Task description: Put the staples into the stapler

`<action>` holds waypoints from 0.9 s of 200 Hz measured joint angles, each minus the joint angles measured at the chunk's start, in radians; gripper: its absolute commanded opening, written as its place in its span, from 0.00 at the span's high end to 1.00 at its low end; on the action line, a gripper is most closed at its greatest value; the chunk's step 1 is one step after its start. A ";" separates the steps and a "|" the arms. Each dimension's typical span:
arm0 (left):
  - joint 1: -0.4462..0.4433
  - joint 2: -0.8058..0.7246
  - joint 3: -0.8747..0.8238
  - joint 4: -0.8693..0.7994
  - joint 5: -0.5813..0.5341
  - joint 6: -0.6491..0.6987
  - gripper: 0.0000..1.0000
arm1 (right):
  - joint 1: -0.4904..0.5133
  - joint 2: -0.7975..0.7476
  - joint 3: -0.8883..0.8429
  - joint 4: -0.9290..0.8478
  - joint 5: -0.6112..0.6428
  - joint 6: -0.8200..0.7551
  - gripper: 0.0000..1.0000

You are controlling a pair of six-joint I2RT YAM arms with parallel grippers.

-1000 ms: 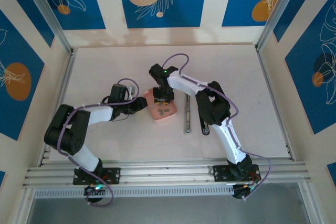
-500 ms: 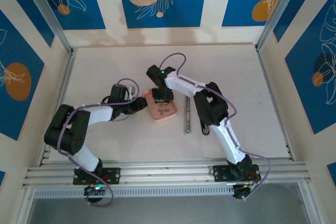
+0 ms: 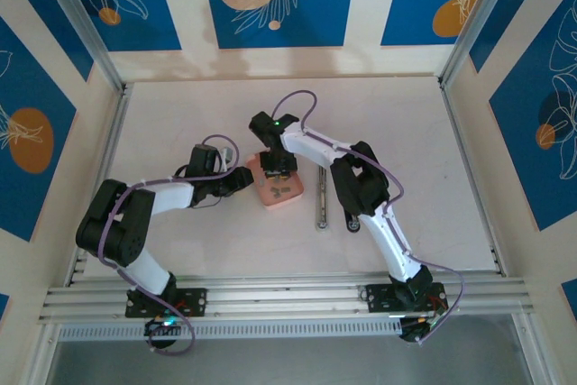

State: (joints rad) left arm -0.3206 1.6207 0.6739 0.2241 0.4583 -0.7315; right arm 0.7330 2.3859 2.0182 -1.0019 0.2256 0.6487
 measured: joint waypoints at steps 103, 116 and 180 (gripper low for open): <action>0.001 0.000 0.000 -0.008 0.005 0.008 0.56 | 0.018 0.026 0.050 -0.047 0.052 -0.011 0.83; 0.001 0.000 0.000 -0.010 0.005 0.008 0.56 | 0.021 0.025 0.050 -0.046 0.058 -0.011 0.84; 0.001 -0.063 0.001 -0.075 -0.007 0.045 0.55 | 0.031 -0.027 -0.032 0.045 0.087 -0.011 0.84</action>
State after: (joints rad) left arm -0.3195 1.5574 0.6750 0.1493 0.4511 -0.6868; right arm 0.7639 2.3592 1.9862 -0.9565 0.3122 0.6380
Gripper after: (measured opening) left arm 0.442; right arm 0.163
